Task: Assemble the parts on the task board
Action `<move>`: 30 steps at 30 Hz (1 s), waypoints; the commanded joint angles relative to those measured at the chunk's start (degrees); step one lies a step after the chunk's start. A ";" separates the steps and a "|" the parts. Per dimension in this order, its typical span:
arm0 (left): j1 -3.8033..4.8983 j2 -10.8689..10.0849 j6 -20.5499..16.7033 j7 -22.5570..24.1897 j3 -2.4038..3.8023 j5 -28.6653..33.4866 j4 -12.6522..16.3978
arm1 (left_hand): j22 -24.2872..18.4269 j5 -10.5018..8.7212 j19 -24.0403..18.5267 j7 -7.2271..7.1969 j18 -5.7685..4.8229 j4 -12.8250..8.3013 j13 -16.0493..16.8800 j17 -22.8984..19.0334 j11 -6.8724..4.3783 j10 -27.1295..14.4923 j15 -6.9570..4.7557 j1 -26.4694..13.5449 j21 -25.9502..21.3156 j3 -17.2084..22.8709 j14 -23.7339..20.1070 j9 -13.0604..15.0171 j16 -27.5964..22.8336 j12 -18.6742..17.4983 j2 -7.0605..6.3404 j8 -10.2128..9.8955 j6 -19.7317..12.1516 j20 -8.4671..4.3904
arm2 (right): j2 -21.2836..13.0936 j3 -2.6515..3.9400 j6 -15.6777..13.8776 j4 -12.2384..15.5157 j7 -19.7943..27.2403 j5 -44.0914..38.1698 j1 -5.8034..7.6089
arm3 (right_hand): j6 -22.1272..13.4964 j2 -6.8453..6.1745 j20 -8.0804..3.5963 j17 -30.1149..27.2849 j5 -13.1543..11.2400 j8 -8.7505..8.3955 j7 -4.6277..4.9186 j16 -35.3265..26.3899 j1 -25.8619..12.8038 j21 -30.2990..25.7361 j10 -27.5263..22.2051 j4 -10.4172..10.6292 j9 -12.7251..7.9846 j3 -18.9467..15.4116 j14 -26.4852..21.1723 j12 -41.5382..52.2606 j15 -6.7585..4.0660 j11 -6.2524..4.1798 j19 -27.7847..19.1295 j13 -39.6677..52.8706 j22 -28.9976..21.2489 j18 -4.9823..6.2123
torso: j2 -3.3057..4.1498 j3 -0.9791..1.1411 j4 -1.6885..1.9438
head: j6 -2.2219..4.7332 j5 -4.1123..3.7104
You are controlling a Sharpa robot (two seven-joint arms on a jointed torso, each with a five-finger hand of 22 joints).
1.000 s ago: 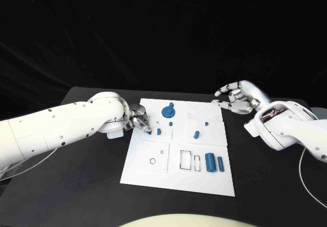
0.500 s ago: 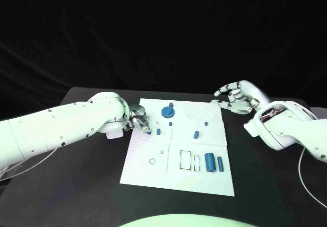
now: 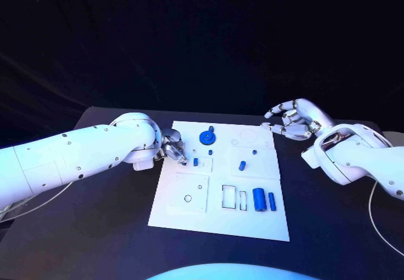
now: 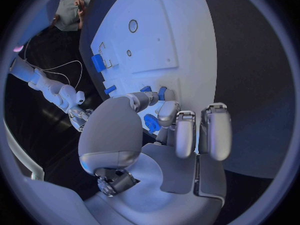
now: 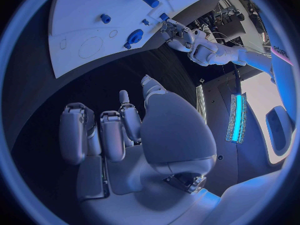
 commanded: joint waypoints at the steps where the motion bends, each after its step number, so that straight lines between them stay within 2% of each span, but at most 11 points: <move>1: -0.15 0.49 1.69 0.07 -0.16 0.38 -0.05 | 2.82 0.21 0.76 -0.37 -0.37 -9.50 -0.06 15.05 -0.09 0.28 -0.33 -0.02 0.32 9.67 6.07 -0.05 0.20 0.22 0.61 0.09 0.09 -0.37 | -0.03 0.00 0.65 0.13 0.42 -0.23 -0.03 | -0.30 0.03 -0.14 1.46 0.37 0.05 0.11 -0.18 -0.55 -0.15 -0.29 0.01 0.06 -0.20 2.86 -0.28 -0.44 -0.24 -0.16 1.87 6.94 0.49 | -0.01 0.00 0.01 | -0.05 -0.05; 14: -0.25 1.30 2.54 -0.28 -0.35 0.25 -0.82 | 2.97 0.56 0.82 -0.45 -0.41 -9.44 0.00 15.05 -0.15 0.37 -0.38 -0.52 0.39 9.51 6.07 -0.02 0.20 0.24 0.45 0.27 0.22 -0.38 | -0.10 0.00 0.67 0.16 0.42 -0.23 -0.03 | -0.30 0.03 -0.14 1.46 0.37 0.05 0.11 -0.18 -0.55 -0.15 -0.29 0.01 0.06 -0.20 2.86 -0.28 -0.44 -0.24 -0.16 1.87 6.94 0.49 | -0.04 -0.03 0.00 | -0.23 -0.22; 20: -0.27 1.39 2.81 -0.43 -0.39 -0.03 -1.05 | 2.90 0.17 0.78 -0.87 -0.38 -8.81 -0.40 15.05 -0.43 0.46 -0.59 -1.97 0.31 7.77 6.07 0.06 0.20 0.01 0.11 0.60 0.07 -0.50 | -0.13 0.00 0.64 0.19 0.42 -0.23 -0.03 | -0.30 0.03 -0.14 1.46 0.37 0.05 0.11 -0.18 -0.55 -0.15 -0.29 0.01 0.06 -0.20 2.86 -0.28 -0.44 -0.24 -0.16 1.87 6.94 0.49 | -0.07 -0.02 0.06 | -0.23 -0.32; 24: -0.27 1.38 2.77 -0.55 -0.40 -0.29 -1.23 | 3.00 -0.26 0.84 -1.58 -0.40 -6.77 -0.54 15.05 -0.96 0.45 -1.06 -4.03 0.29 4.02 6.07 -0.45 0.20 -0.09 -0.27 0.43 0.20 -0.89 | -0.18 0.00 0.60 0.20 0.42 -0.23 -0.03 | -0.34 0.01 -0.15 1.40 0.38 0.13 0.10 -0.23 -0.59 -0.25 -0.34 0.00 0.06 -0.21 2.85 -0.33 -0.45 -0.24 -0.17 1.79 6.89 0.50 | -0.09 -0.03 0.06 | -0.25 -0.34; 30: -0.28 1.25 2.65 -0.63 -0.41 -0.47 -1.45 | 3.07 -0.49 0.91 -1.74 -0.43 -3.45 -0.31 15.05 -1.09 0.34 -1.22 -6.50 0.25 -0.02 6.07 -1.47 0.20 0.05 -1.03 -0.12 1.20 -1.11 | -0.24 0.00 0.54 0.22 0.45 -0.23 -0.03 | -0.34 0.01 -0.15 1.40 0.38 0.13 0.10 -0.23 -0.59 -0.25 -0.34 0.00 0.06 -0.21 2.85 -0.33 -0.45 -0.24 -0.17 1.79 6.89 0.50 | -0.08 -0.04 0.03 | -0.23 -0.37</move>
